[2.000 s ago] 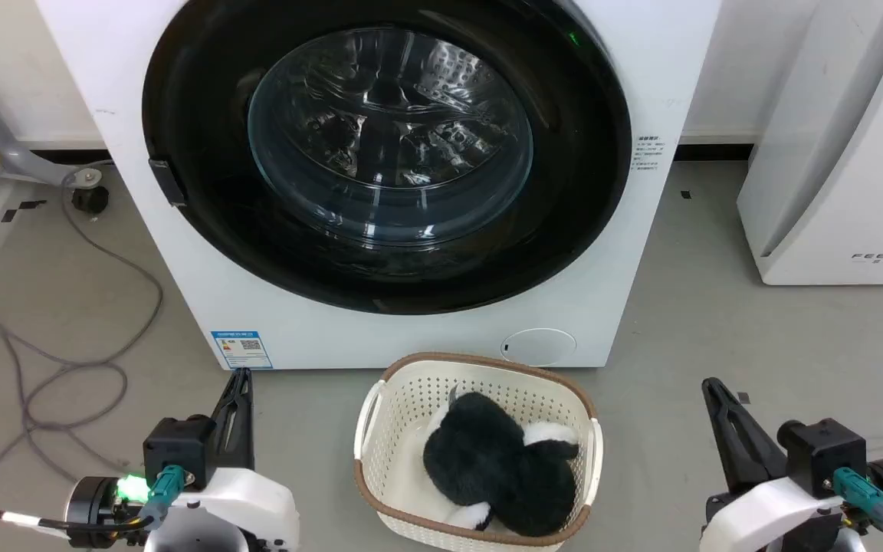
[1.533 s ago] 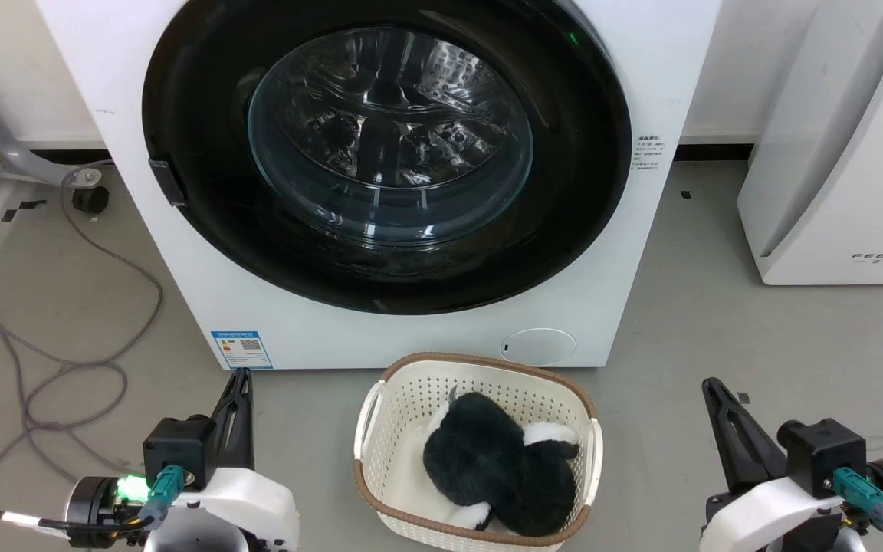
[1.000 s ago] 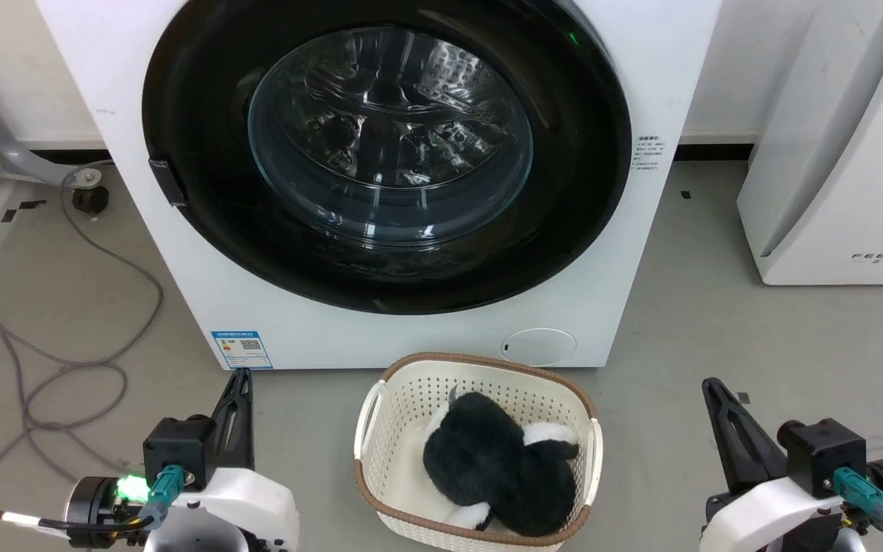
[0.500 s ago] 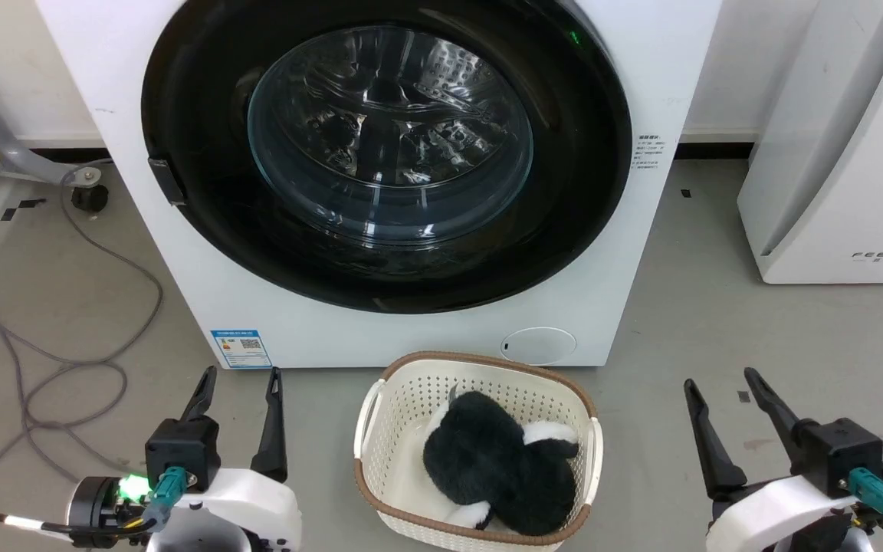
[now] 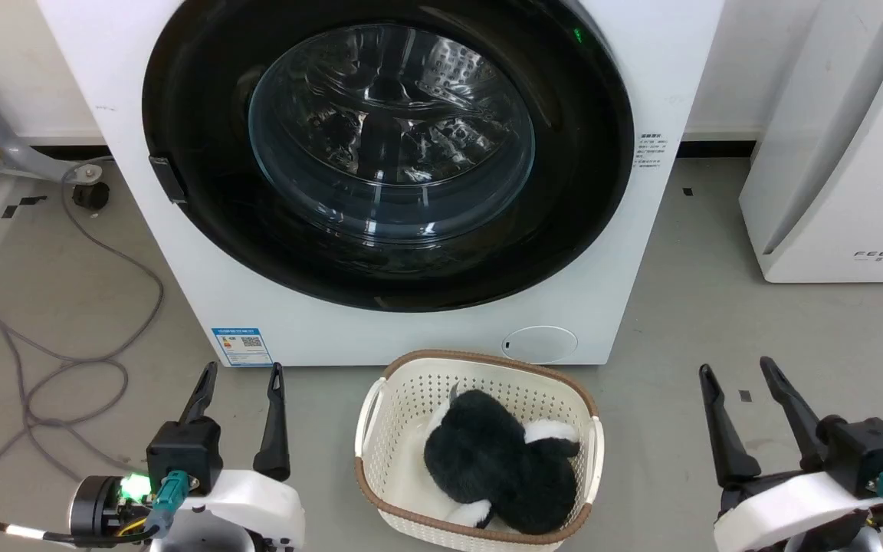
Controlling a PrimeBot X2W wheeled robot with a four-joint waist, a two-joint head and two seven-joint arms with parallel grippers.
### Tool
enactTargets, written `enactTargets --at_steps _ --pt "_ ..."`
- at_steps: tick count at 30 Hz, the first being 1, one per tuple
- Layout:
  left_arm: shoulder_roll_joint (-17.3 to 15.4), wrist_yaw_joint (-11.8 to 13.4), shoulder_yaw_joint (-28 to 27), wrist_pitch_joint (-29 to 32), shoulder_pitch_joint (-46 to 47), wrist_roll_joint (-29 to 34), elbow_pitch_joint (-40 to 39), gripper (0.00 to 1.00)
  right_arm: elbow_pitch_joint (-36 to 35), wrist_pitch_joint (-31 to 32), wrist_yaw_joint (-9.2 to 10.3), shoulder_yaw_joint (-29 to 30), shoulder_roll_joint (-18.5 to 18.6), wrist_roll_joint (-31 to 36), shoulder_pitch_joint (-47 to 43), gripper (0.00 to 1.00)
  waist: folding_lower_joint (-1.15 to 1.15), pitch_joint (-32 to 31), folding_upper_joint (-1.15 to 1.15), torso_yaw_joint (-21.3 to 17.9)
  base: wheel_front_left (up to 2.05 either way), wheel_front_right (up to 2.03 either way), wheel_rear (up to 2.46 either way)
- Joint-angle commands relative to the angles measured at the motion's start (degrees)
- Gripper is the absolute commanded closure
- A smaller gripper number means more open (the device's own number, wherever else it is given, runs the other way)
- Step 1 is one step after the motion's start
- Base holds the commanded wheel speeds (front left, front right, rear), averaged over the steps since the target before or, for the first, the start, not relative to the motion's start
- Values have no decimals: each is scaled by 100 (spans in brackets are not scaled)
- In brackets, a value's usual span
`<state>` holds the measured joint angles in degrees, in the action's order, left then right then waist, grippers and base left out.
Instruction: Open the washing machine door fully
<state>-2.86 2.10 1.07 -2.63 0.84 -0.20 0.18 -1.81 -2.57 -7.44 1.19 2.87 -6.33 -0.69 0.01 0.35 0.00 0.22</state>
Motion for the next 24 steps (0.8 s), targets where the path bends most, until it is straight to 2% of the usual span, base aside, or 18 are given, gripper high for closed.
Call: enactTargets --at_steps 1,2,3,11,24 --pt "0 45 16 -52 19 -47 -34 0 -58 -60 -1 11 0 -121 0 19 -1 1 0 4 0 0 0" --pt "0 53 21 -64 19 -49 -35 0 -67 -72 -1 13 0 -154 1 69 -1 3 0 6 0 0 0" --pt "0 61 26 -76 20 -52 -37 0 -78 -84 -1 9 0 -191 3 100 -1 4 0 9 0 0 0" --pt "0 124 65 -171 18 -68 -52 0 -84 -180 -1 34 0 -902 13 100 -1 11 0 31 0 0 0" --pt "-1 222 114 -327 48 -99 -84 0 134 -335 -2 69 0 -3331 212 100 -1 96 0 64 0 0 0"
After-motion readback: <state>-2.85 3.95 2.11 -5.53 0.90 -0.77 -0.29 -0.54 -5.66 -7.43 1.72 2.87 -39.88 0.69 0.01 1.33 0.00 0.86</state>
